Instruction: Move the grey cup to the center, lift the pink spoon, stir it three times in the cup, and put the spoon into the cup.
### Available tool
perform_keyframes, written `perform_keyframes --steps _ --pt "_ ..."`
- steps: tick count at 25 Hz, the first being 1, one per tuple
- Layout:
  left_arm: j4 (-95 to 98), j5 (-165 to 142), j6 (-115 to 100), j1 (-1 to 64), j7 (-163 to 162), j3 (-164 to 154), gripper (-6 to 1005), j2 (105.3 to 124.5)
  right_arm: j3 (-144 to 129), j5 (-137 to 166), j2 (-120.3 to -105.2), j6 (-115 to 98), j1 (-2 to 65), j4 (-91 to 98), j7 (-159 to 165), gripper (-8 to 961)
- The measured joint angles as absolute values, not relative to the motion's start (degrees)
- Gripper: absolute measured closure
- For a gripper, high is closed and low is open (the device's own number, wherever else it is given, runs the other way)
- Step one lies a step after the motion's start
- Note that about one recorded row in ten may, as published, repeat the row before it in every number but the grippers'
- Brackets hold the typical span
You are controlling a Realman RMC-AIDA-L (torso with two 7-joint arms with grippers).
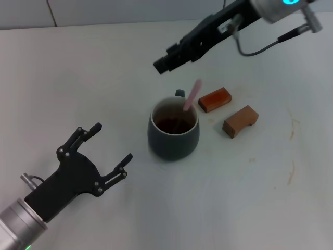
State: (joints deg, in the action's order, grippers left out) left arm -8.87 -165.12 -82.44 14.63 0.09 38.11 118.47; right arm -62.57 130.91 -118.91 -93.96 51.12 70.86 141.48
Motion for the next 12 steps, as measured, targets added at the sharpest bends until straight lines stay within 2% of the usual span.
perform_keyframes --steps 2,5,10,12 --pt "-8.87 -165.11 -82.48 14.77 0.09 38.19 136 118.48 -62.46 126.43 -118.98 -93.92 46.35 76.56 137.78 506" --pt "-8.88 -165.12 -82.52 14.89 0.06 39.10 136 118.46 -64.60 114.79 -119.33 -91.53 34.68 83.83 126.72 386" --pt "-8.86 -165.12 -82.65 14.61 -0.51 39.70 136 118.39 -70.63 90.88 -119.38 -83.57 14.35 80.97 97.11 219" --pt "-8.87 -165.13 -82.62 14.61 -0.52 39.77 136 118.42 -71.59 84.63 -119.42 -82.61 9.39 75.86 86.12 220"
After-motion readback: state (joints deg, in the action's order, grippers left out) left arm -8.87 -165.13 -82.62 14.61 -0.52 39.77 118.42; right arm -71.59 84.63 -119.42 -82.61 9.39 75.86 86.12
